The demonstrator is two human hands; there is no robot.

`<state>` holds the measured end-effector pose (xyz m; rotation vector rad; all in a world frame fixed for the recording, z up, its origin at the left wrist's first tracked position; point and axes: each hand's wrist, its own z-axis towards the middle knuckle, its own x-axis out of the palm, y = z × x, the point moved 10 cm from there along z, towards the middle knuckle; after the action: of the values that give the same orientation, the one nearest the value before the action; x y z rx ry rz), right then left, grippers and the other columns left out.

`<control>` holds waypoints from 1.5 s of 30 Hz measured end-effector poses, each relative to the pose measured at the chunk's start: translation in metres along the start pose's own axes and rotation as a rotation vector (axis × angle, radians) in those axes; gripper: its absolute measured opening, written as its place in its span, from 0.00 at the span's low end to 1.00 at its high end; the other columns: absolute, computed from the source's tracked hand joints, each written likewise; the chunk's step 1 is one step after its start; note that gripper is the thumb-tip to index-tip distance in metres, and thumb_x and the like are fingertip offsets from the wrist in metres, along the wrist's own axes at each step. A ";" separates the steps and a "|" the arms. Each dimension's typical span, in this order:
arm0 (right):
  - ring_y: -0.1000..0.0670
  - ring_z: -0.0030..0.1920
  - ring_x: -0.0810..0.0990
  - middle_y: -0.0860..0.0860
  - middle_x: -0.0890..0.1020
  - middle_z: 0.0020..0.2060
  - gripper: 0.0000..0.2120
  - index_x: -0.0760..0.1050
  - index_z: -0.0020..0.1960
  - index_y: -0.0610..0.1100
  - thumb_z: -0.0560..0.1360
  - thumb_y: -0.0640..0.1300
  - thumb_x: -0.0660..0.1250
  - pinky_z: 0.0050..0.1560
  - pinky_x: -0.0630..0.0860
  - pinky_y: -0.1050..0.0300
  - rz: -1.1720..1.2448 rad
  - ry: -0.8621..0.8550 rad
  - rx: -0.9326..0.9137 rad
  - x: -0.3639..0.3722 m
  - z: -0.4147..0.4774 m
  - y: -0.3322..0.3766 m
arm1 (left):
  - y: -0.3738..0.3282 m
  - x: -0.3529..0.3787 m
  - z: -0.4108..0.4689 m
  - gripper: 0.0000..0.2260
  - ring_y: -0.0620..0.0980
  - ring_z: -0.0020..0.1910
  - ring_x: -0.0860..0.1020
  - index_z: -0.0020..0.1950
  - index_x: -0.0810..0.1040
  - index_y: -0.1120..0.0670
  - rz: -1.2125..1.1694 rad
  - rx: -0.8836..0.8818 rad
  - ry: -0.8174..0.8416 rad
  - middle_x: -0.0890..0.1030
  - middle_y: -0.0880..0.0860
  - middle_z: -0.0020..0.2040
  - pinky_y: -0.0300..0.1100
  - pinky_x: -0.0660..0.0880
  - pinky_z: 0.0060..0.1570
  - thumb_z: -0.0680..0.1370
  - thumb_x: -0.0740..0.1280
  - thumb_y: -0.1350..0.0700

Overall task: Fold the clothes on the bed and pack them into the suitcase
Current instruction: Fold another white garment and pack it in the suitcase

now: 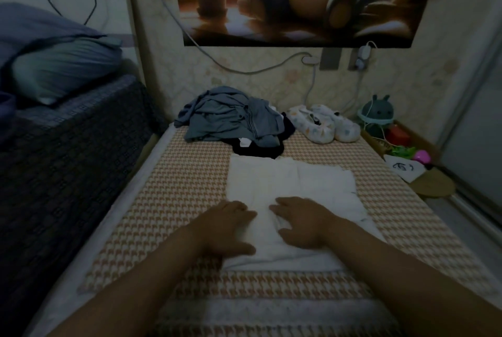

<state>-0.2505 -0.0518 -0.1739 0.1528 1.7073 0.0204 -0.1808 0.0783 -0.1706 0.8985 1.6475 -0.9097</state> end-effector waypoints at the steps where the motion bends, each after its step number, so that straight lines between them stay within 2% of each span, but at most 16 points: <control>1: 0.49 0.78 0.45 0.50 0.44 0.79 0.36 0.44 0.79 0.52 0.78 0.60 0.58 0.76 0.44 0.53 0.009 0.089 0.009 0.007 -0.008 0.001 | -0.008 -0.006 -0.007 0.40 0.50 0.74 0.57 0.77 0.57 0.42 0.018 0.037 -0.016 0.57 0.47 0.76 0.45 0.56 0.73 0.69 0.65 0.29; 6: 0.51 0.77 0.36 0.52 0.35 0.77 0.47 0.33 0.77 0.58 0.73 0.56 0.65 0.77 0.41 0.50 -0.021 0.235 -0.010 0.020 -0.039 0.004 | -0.033 -0.015 -0.024 0.21 0.47 0.53 0.69 0.57 0.73 0.45 0.119 0.171 -0.065 0.72 0.47 0.55 0.44 0.72 0.53 0.69 0.70 0.37; 11: 0.52 0.78 0.46 0.52 0.45 0.78 0.35 0.44 0.79 0.50 0.79 0.39 0.59 0.76 0.47 0.59 -0.094 0.134 -0.044 0.008 -0.049 0.006 | -0.041 -0.013 -0.026 0.08 0.47 0.40 0.70 0.43 0.72 0.49 0.079 0.140 0.065 0.70 0.45 0.39 0.39 0.66 0.40 0.73 0.70 0.50; 14: 0.53 0.77 0.56 0.53 0.56 0.77 0.28 0.57 0.77 0.51 0.78 0.48 0.55 0.75 0.54 0.59 -0.070 0.021 -0.082 -0.012 -0.054 0.012 | -0.028 -0.016 -0.025 0.05 0.46 0.41 0.71 0.44 0.74 0.49 0.058 0.081 0.153 0.72 0.45 0.41 0.38 0.67 0.41 0.73 0.70 0.53; 18: 0.53 0.73 0.64 0.55 0.66 0.74 0.33 0.68 0.73 0.53 0.69 0.58 0.50 0.72 0.62 0.56 -0.023 0.011 -0.154 -0.010 -0.060 0.031 | -0.011 0.002 -0.028 0.06 0.48 0.43 0.77 0.42 0.78 0.49 0.085 -0.035 0.383 0.77 0.45 0.39 0.43 0.77 0.47 0.71 0.73 0.50; 21: 0.49 0.63 0.75 0.49 0.78 0.63 0.30 0.80 0.58 0.48 0.72 0.67 0.51 0.65 0.69 0.48 0.168 -0.034 -0.090 -0.015 -0.048 0.022 | -0.016 -0.006 -0.016 0.17 0.47 0.40 0.77 0.36 0.78 0.50 -0.067 -0.082 0.244 0.78 0.46 0.36 0.43 0.75 0.48 0.74 0.66 0.38; 23: 0.47 0.63 0.74 0.46 0.77 0.64 0.30 0.79 0.57 0.48 0.75 0.67 0.51 0.66 0.68 0.48 0.205 -0.157 -0.019 -0.023 -0.041 0.003 | -0.035 -0.028 -0.001 0.16 0.48 0.41 0.76 0.39 0.79 0.50 -0.112 0.022 -0.057 0.79 0.49 0.39 0.46 0.74 0.47 0.78 0.61 0.40; 25: 0.47 0.75 0.59 0.47 0.60 0.77 0.29 0.64 0.75 0.52 0.78 0.64 0.52 0.74 0.55 0.48 0.055 -0.128 0.043 -0.011 -0.039 -0.012 | -0.055 -0.031 0.009 0.20 0.50 0.57 0.73 0.59 0.78 0.49 -0.038 0.119 -0.239 0.78 0.51 0.58 0.47 0.71 0.59 0.78 0.58 0.38; 27: 0.48 0.78 0.46 0.50 0.46 0.79 0.32 0.45 0.79 0.56 0.79 0.65 0.51 0.76 0.45 0.47 0.010 0.015 0.092 0.012 -0.040 -0.027 | -0.069 0.000 0.023 0.34 0.52 0.75 0.57 0.77 0.59 0.48 0.037 0.122 -0.163 0.59 0.51 0.77 0.48 0.56 0.74 0.76 0.52 0.32; 29: 0.50 0.78 0.46 0.52 0.45 0.79 0.34 0.42 0.78 0.56 0.79 0.65 0.52 0.77 0.44 0.49 0.106 0.074 0.108 0.019 -0.041 -0.036 | -0.076 0.030 0.035 0.40 0.51 0.78 0.42 0.79 0.40 0.45 0.100 0.093 -0.059 0.41 0.48 0.79 0.50 0.43 0.76 0.73 0.45 0.27; 30: 0.51 0.78 0.50 0.52 0.50 0.78 0.34 0.45 0.79 0.54 0.79 0.64 0.55 0.76 0.46 0.53 0.188 0.036 0.108 0.014 -0.039 -0.041 | -0.076 0.034 0.040 0.41 0.51 0.78 0.40 0.78 0.37 0.44 0.109 0.092 -0.061 0.39 0.48 0.79 0.51 0.41 0.76 0.71 0.42 0.24; 33: 0.51 0.74 0.62 0.50 0.63 0.75 0.28 0.59 0.77 0.48 0.80 0.57 0.58 0.71 0.53 0.64 0.345 -0.195 0.161 -0.018 -0.039 -0.069 | -0.077 0.015 0.053 0.40 0.51 0.77 0.48 0.78 0.46 0.42 0.100 0.130 -0.140 0.50 0.49 0.79 0.52 0.50 0.73 0.71 0.48 0.25; 36: 0.49 0.75 0.60 0.47 0.62 0.76 0.24 0.62 0.75 0.47 0.82 0.53 0.56 0.73 0.51 0.58 0.236 -0.345 0.278 -0.037 -0.043 -0.117 | -0.088 -0.009 0.076 0.32 0.50 0.71 0.59 0.74 0.62 0.44 -0.069 0.158 -0.252 0.63 0.50 0.72 0.50 0.60 0.69 0.74 0.52 0.31; 41: 0.48 0.78 0.45 0.52 0.45 0.79 0.31 0.46 0.79 0.55 0.81 0.61 0.52 0.76 0.42 0.44 0.227 0.078 0.424 0.018 -0.043 -0.180 | -0.132 -0.024 0.136 0.22 0.55 0.52 0.73 0.61 0.74 0.53 0.096 0.195 -0.367 0.75 0.53 0.54 0.47 0.68 0.48 0.79 0.49 0.43; 43: 0.48 0.78 0.51 0.54 0.52 0.78 0.30 0.53 0.78 0.54 0.80 0.61 0.55 0.76 0.49 0.48 0.318 0.016 0.392 0.013 -0.040 -0.184 | -0.146 -0.035 0.163 0.19 0.55 0.49 0.75 0.58 0.75 0.56 0.033 0.206 -0.395 0.77 0.55 0.51 0.47 0.68 0.45 0.79 0.52 0.46; 45: 0.48 0.72 0.66 0.51 0.66 0.73 0.23 0.66 0.74 0.50 0.81 0.55 0.58 0.72 0.62 0.54 0.439 -0.209 0.384 -0.010 -0.043 -0.193 | -0.155 -0.046 0.192 0.12 0.56 0.51 0.75 0.60 0.74 0.58 -0.025 0.200 -0.393 0.77 0.57 0.54 0.46 0.67 0.44 0.80 0.58 0.55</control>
<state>-0.3085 -0.2413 -0.1781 0.7868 1.4263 0.0014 -0.2306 -0.1665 -0.1447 0.7728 1.2484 -1.2005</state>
